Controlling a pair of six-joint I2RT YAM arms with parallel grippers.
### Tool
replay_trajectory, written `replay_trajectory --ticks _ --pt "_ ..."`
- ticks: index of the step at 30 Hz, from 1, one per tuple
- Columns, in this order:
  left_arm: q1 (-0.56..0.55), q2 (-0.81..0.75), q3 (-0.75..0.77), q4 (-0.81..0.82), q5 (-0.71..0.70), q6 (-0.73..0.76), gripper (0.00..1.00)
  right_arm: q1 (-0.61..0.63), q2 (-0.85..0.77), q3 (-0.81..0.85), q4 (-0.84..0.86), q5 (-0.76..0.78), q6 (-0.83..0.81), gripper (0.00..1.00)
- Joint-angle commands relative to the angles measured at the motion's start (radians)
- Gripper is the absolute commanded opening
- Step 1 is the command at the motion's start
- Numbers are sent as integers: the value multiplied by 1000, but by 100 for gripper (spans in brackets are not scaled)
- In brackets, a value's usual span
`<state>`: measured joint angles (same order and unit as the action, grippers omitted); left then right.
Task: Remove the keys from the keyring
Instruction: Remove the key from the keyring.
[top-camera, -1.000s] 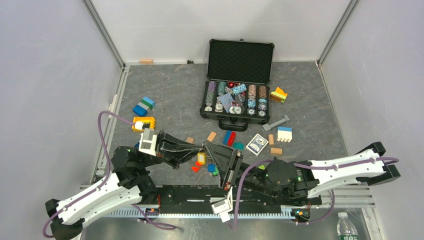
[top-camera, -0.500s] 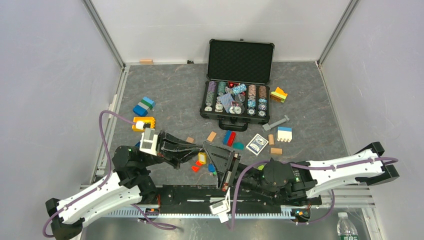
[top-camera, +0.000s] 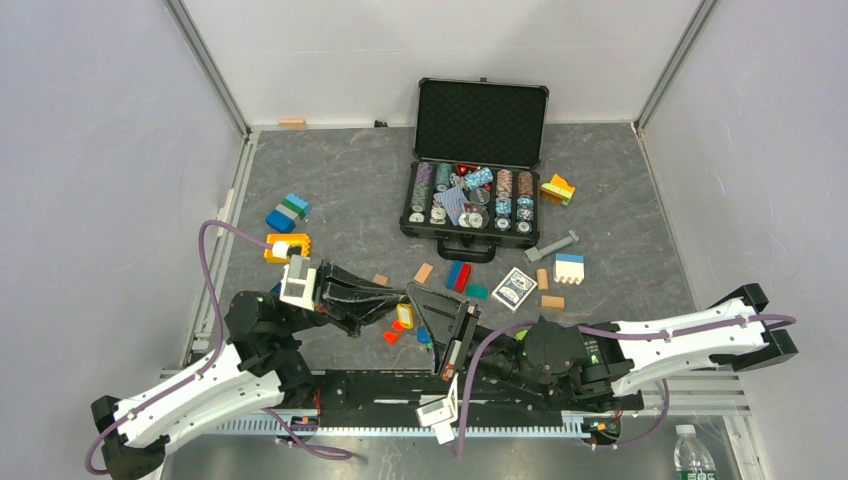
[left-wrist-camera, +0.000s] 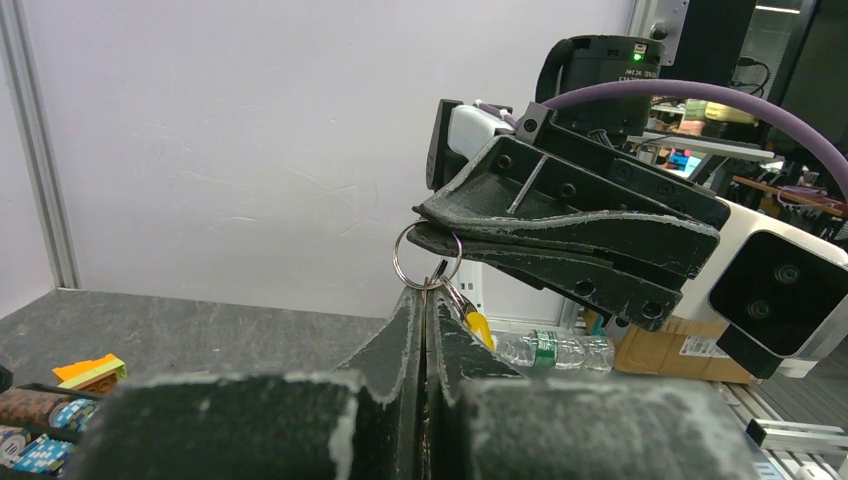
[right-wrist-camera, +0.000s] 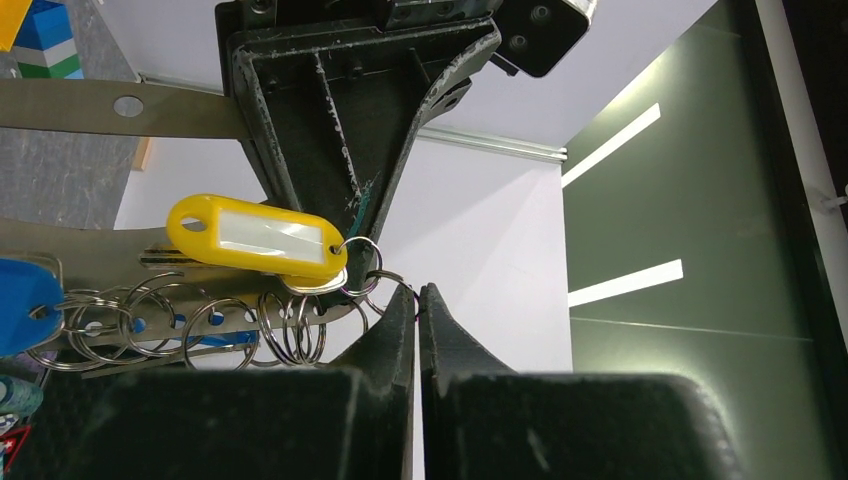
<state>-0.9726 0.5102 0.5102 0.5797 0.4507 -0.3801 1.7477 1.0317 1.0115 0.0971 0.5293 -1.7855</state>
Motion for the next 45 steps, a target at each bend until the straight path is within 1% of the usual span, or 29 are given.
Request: replay_trajectory --ticks 1,2,3,4,5,7,9,14,19,23,27,32,37,45 --pt "-2 2 34 68 6 -45 2 6 4 32 29 24 19 0" --pt "-3 2 34 68 7 -45 2 6 4 33 30 28 23 0" --pt "-3 2 33 68 7 -45 5 6 4 35 32 28 31 0" --pt "-3 3 34 71 6 -45 9 6 4 38 31 28 38 0" --pt "-2 2 34 71 6 -45 15 6 5 42 33 28 50 0" --pt "-3 2 32 73 7 -42 22 6 5 45 42 28 75 0" --pt "-2 -1 31 75 8 -40 26 6 4 47 45 27 92 0" --pt "-2 -4 28 76 11 -35 29 6 -3 46 69 14 130 0" --pt "-3 -4 22 76 12 -33 30 5 -19 46 88 -9 167 0" --pt "-3 -13 15 76 9 -31 33 6 -28 42 97 -12 187 0" --pt "-3 -26 12 63 5 -25 38 6 -39 34 103 -10 188 0" --pt "-3 -39 11 46 -4 -17 40 6 -50 24 127 -2 182 0" --pt "-2 -42 6 38 -3 -16 44 6 -56 18 140 10 157 0" --pt "-2 -68 2 5 -19 -2 46 6 -70 14 142 21 141 0"
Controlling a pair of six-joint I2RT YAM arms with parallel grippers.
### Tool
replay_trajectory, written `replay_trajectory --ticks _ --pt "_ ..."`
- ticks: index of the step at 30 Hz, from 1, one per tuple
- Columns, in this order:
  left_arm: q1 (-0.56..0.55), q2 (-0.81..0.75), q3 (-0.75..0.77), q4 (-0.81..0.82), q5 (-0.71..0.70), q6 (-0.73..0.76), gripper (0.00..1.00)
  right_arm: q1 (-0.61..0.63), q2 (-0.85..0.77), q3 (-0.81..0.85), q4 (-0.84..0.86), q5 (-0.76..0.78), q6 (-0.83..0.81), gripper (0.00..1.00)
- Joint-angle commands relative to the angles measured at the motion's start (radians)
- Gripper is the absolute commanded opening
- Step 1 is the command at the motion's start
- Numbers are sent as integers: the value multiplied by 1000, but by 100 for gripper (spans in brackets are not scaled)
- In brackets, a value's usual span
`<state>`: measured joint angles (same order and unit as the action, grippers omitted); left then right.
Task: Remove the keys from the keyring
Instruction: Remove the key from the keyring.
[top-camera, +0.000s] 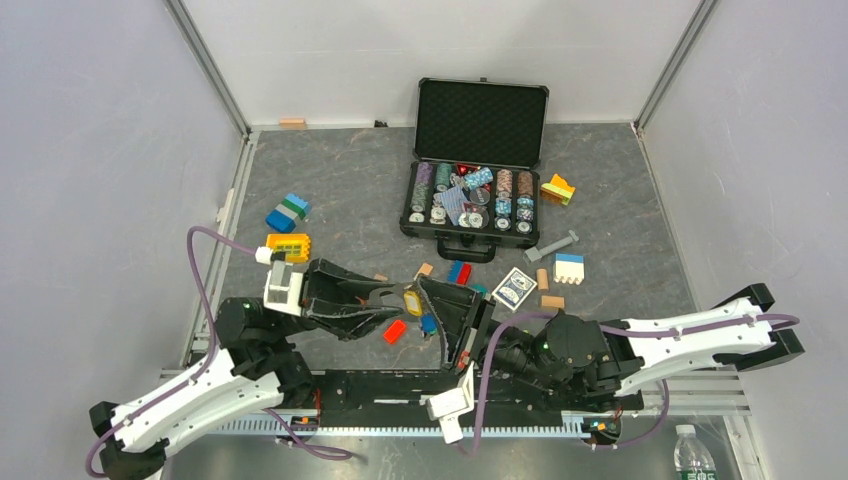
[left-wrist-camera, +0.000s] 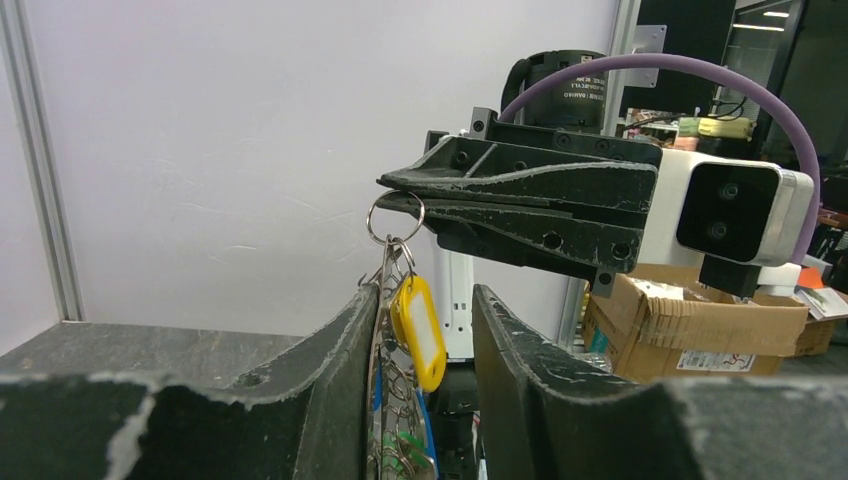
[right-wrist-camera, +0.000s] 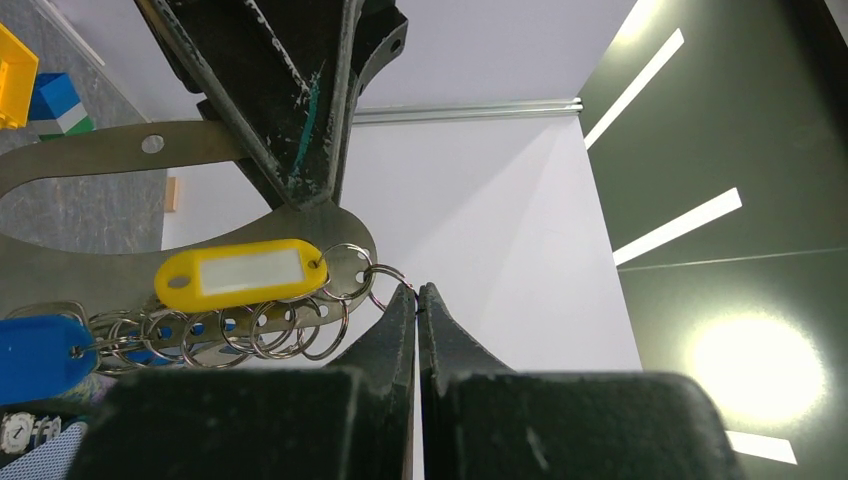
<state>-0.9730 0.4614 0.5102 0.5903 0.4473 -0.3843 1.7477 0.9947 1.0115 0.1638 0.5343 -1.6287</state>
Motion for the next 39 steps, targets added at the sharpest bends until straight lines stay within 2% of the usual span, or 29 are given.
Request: replay_trajectory --ticks 1,9,14,21,32,39 --pt "-2 -25 2 -16 -18 6 46 7 -35 12 76 15 -16 0" --pt "-2 -111 33 -155 -88 83 51 6 -40 6 87 34 46 0" --pt "-1 -152 80 -255 -116 114 51 7 -43 17 90 28 212 0" --pt "-1 -159 140 -350 -44 126 43 6 -67 16 31 -35 442 0" --pt "-2 -131 168 -362 122 73 25 5 -122 -186 355 -11 649 0" --pt "-2 -95 145 -331 148 48 23 6 -154 -292 542 5 712 0"
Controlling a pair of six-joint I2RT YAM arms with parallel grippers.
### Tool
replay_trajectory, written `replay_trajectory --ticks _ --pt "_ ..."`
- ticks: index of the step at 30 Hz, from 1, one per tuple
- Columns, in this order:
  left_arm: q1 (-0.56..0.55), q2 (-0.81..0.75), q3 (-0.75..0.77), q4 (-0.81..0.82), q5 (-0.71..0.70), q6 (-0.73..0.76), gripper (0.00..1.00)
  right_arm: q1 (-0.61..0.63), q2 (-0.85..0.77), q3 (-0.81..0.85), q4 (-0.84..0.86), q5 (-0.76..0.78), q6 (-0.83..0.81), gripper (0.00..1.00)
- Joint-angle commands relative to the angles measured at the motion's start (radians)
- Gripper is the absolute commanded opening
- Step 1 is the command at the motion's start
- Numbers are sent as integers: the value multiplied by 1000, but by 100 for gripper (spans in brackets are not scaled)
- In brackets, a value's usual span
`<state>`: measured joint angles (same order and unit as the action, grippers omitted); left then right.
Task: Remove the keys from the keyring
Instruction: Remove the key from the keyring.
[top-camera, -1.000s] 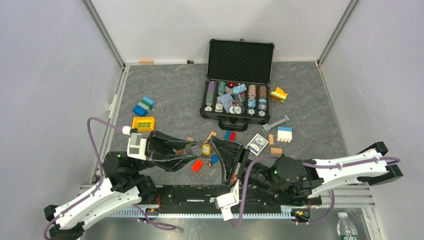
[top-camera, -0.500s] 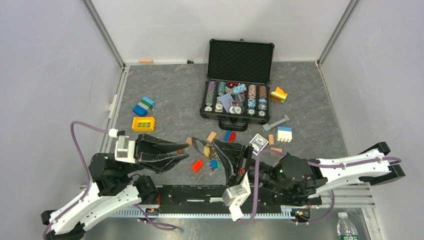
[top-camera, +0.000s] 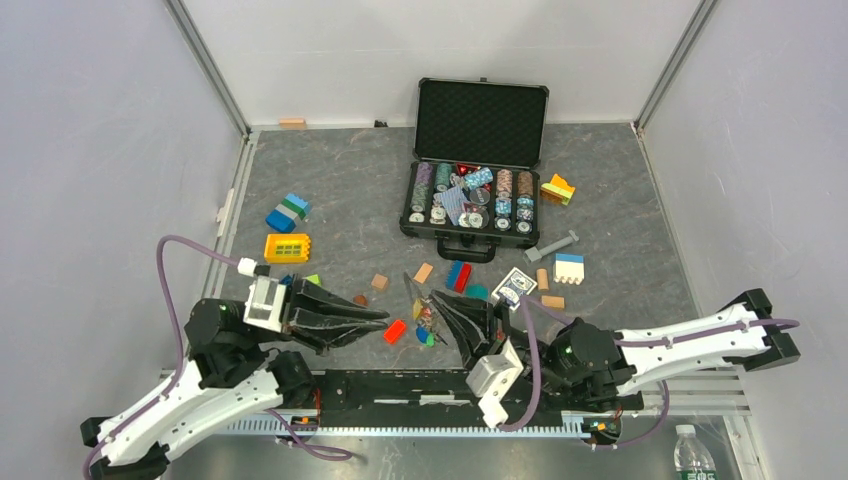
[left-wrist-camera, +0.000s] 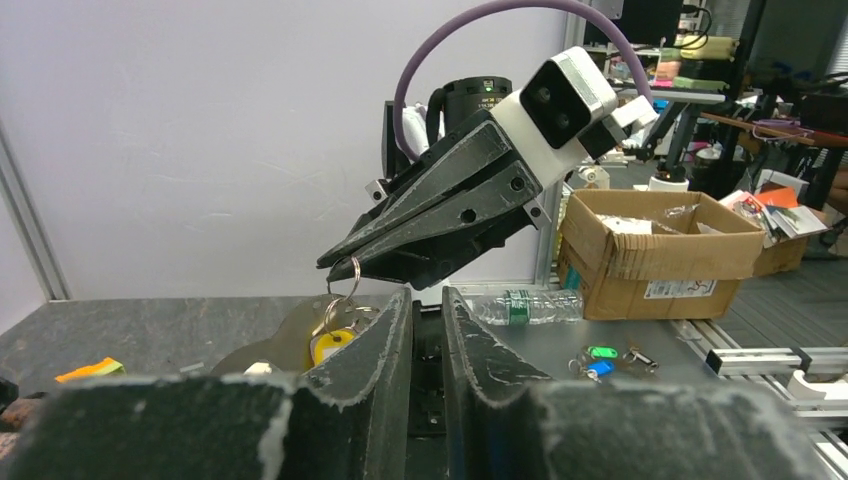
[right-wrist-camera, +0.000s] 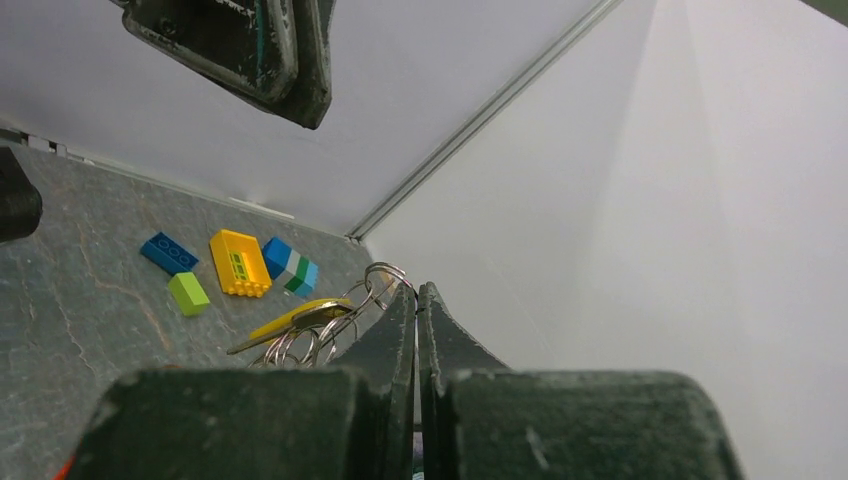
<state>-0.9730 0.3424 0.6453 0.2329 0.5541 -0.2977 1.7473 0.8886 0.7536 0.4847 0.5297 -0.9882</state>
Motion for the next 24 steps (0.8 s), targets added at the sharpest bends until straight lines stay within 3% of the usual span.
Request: replay_trajectory --ticks 1,11,17,24 --pt "-2 26 4 33 42 -41 23 6 -58 -43 230 -3 76 0" --pt "-2 70 -89 159 74 -116 20 6 -108 -74 238 -88 121 0" --pt "-1 124 -127 287 83 -164 26 6 -83 -77 253 -86 122 0" --pt "-2 163 -145 316 70 -158 34 6 -73 -77 264 -111 132 0"
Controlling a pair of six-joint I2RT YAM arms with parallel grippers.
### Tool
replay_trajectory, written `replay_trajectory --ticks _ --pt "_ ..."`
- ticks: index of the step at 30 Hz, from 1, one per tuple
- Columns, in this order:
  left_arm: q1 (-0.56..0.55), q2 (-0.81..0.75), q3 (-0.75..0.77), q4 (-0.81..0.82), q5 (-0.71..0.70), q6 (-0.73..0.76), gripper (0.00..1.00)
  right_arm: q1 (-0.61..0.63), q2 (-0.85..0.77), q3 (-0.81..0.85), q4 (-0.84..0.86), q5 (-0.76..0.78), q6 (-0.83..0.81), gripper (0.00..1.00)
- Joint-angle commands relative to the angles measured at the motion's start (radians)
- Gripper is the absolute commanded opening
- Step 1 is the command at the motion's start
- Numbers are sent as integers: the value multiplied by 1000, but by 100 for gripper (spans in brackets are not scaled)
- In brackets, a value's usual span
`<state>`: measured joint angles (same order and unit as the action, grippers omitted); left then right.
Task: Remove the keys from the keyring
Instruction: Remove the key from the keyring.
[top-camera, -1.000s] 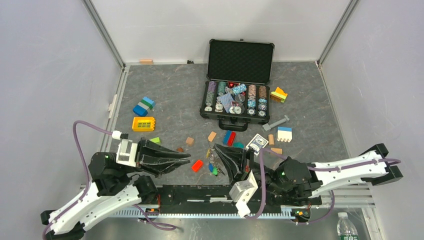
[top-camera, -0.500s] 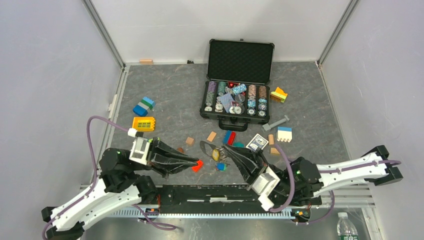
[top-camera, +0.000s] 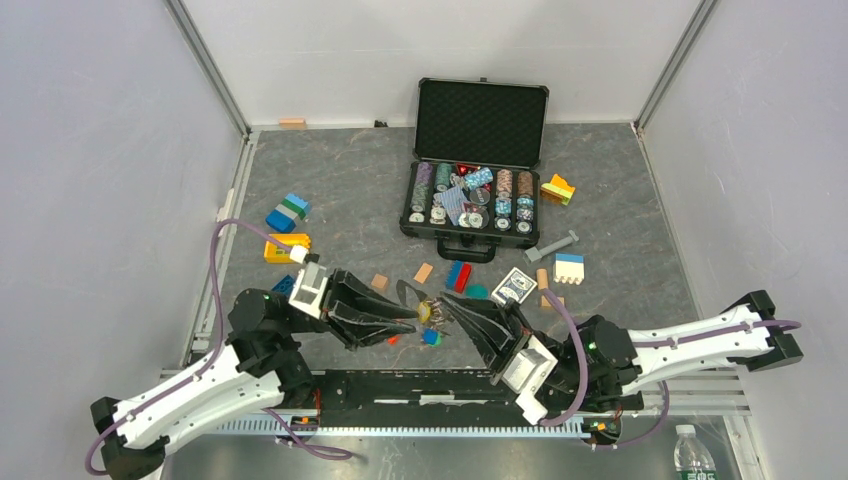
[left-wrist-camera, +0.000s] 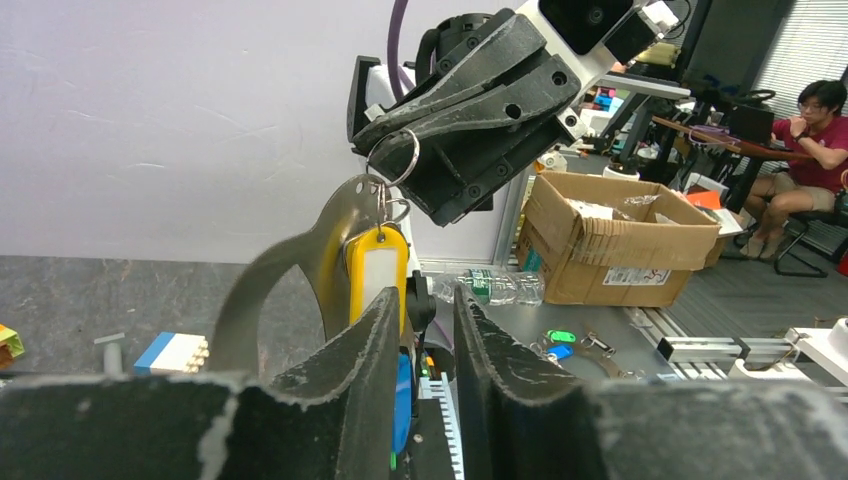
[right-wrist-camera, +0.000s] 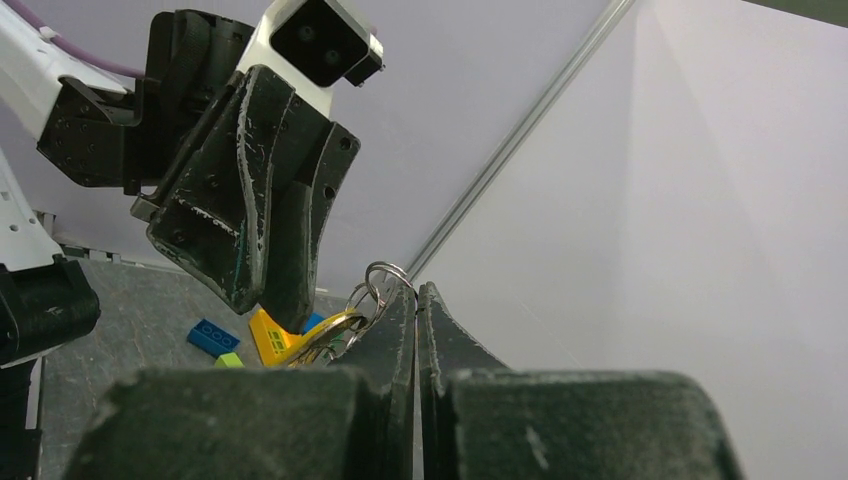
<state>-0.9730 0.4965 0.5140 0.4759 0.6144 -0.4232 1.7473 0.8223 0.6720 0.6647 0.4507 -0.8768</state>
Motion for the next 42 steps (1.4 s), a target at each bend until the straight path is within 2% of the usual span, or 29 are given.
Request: replay_trajectory --ticks 1,6,22,42 --pt "-3 9 -18 72 4 -29 35 6 -6 5 85 -36 23 0" --pt "-1 11 -33 72 -5 -17 41 6 -13 5 79 -62 37 0" --pt "-1 33 -46 82 -19 -9 47 6 -17 4 57 -104 60 0" --pt "-2 88 -39 171 5 -55 47 6 -22 -2 54 -109 67 0"
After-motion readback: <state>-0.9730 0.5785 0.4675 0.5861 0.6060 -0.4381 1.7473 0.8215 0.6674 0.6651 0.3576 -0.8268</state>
